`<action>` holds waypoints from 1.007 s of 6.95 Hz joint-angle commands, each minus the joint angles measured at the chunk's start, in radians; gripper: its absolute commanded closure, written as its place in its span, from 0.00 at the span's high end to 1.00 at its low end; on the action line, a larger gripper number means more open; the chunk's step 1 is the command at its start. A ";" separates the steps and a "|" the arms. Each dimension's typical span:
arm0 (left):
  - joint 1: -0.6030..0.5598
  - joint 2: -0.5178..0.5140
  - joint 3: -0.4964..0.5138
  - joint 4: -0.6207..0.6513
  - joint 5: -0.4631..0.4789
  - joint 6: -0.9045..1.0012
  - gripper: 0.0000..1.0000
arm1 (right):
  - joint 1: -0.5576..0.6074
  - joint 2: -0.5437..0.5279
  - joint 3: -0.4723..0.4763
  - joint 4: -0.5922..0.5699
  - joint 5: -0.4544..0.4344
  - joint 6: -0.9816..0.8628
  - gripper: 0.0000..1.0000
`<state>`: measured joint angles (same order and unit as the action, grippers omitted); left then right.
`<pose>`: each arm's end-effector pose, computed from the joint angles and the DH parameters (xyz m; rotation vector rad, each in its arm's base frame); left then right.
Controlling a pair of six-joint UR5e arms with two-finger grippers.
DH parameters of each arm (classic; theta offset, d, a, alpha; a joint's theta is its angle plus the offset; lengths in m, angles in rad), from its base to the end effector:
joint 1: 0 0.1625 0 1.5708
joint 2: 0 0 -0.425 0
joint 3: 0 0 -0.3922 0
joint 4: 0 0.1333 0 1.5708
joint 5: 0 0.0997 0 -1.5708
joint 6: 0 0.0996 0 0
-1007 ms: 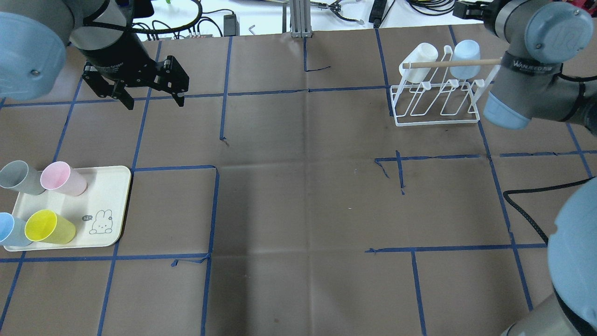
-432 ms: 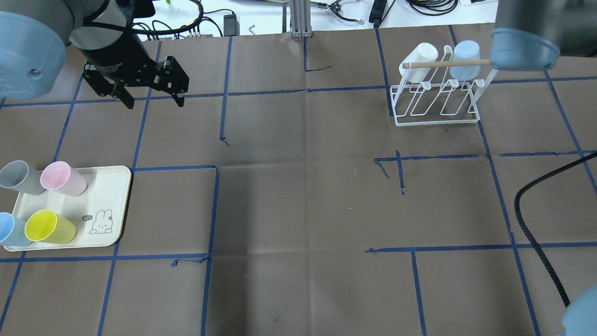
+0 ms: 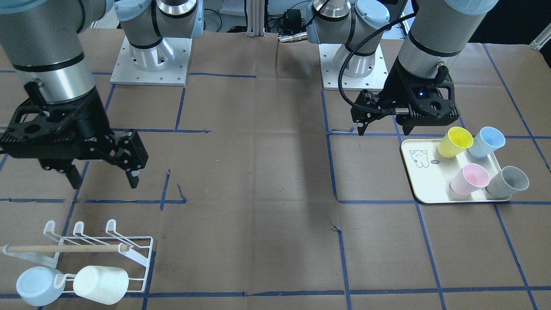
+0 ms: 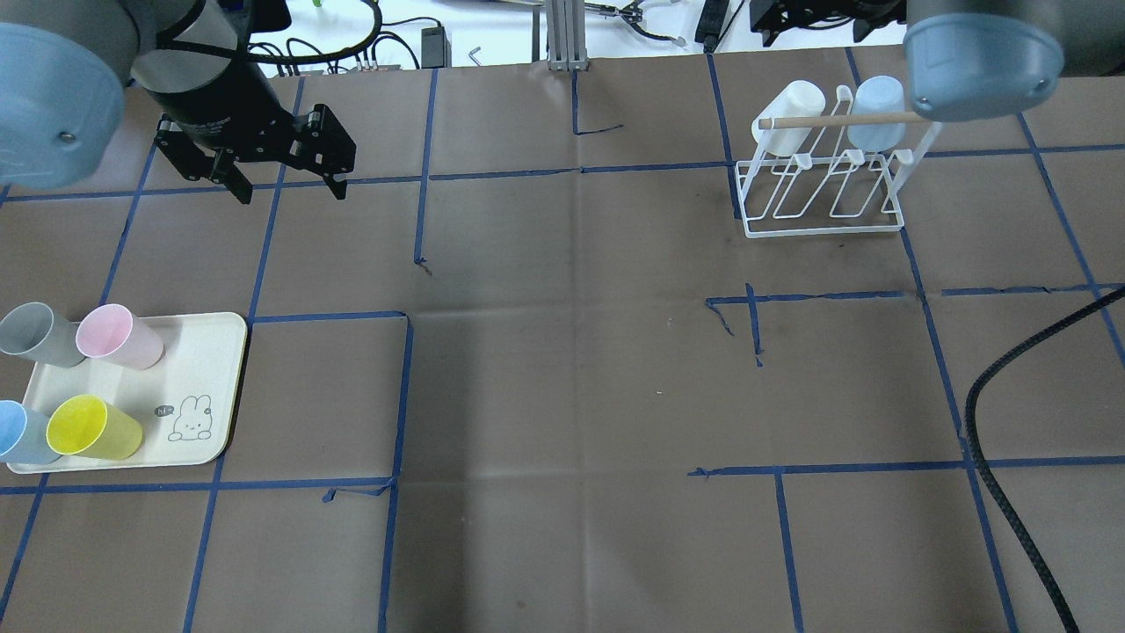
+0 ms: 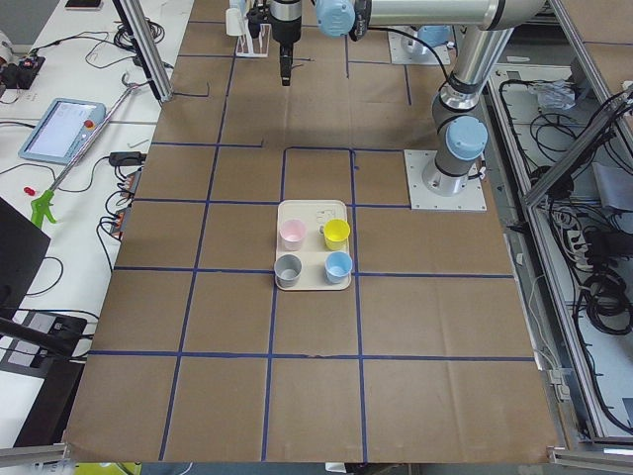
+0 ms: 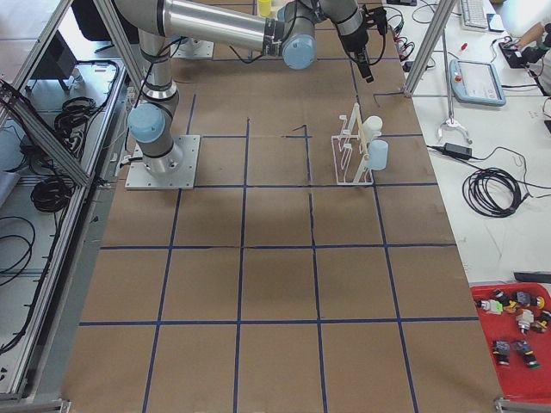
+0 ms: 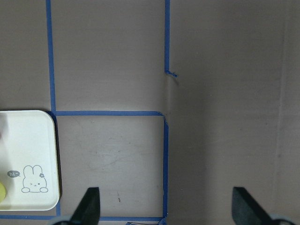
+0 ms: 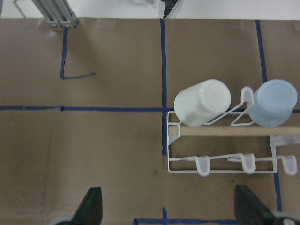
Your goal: Transfer IKEA cup to right arm and place on rack
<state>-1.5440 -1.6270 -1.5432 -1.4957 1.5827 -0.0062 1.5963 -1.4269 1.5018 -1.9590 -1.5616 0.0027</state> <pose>-0.1181 -0.5235 0.4808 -0.0520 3.1279 -0.0725 0.1489 -0.5740 0.4897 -0.0375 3.0896 -0.4878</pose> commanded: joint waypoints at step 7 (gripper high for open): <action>0.001 0.001 -0.003 -0.011 -0.007 -0.051 1.00 | 0.034 -0.109 0.014 0.298 -0.006 0.102 1.00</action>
<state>-1.5426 -1.6260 -1.5460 -1.5060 1.5757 -0.0569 1.6294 -1.5267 1.5099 -1.6716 -1.5639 0.1024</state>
